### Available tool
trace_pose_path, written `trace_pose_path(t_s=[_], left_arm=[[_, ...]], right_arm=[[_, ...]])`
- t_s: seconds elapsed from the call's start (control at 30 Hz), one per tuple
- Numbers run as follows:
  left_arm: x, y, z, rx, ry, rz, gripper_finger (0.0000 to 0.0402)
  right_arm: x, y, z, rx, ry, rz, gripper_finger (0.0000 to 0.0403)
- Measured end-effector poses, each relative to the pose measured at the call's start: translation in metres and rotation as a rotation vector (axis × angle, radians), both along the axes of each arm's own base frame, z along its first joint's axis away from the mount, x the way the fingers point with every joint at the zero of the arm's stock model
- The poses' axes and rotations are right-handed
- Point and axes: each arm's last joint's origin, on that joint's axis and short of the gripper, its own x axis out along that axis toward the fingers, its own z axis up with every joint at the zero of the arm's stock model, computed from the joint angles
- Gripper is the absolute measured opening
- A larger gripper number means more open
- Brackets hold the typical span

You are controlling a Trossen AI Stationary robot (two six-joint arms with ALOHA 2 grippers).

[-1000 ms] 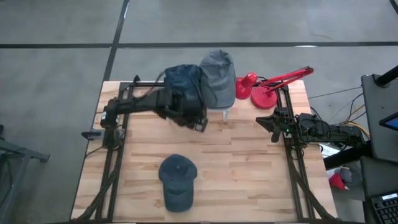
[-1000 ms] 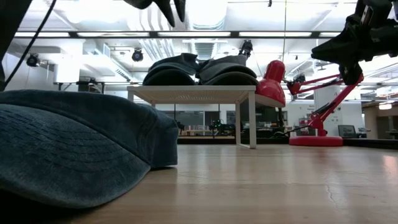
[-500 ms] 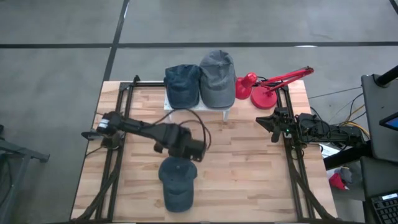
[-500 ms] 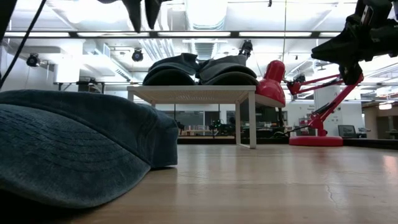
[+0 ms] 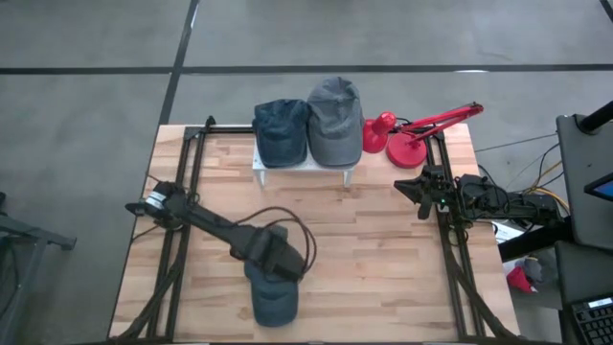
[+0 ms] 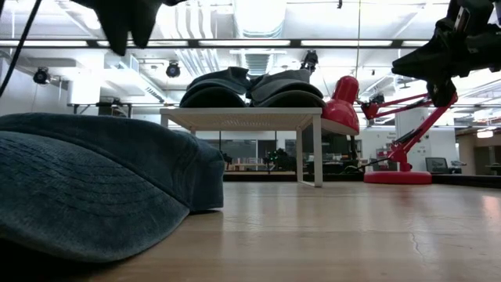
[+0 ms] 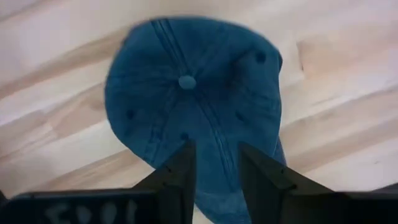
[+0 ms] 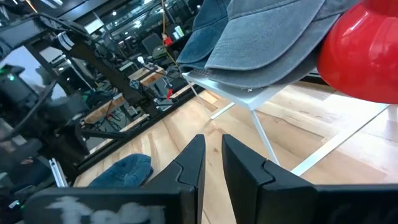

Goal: Pick & Place hat
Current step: Stack the blue cap on top of the blue cap on the shelf

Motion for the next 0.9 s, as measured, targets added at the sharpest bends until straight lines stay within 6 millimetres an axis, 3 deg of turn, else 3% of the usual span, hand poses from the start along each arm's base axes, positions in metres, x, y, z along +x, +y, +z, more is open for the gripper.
trace_pose_path(t_s=[0.2, 0.43, 0.63, 0.9], left_arm=[[-0.007, -0.019, -0.019, -0.011, 0.0, -0.038, 0.0153], [-0.02, -0.049, -0.03, -0.16, 0.057, -0.044, 0.0197], [-0.032, -0.073, -0.031, -0.194, 0.027, 0.003, 0.0204], [-0.028, -0.086, -0.029, -0.192, -0.119, 0.09, 0.0204]], right_arm=[[0.0, 0.0, 0.0, 0.0, 0.0, 0.0, 0.0052], [0.0, 0.0, 0.0, 0.0, 0.0, 0.001, 0.0052], [0.0, 0.0, 0.0, 0.0, -0.001, 0.001, 0.0052], [0.0, 0.0, 0.0, 0.0, 0.0, 0.001, 0.0052]])
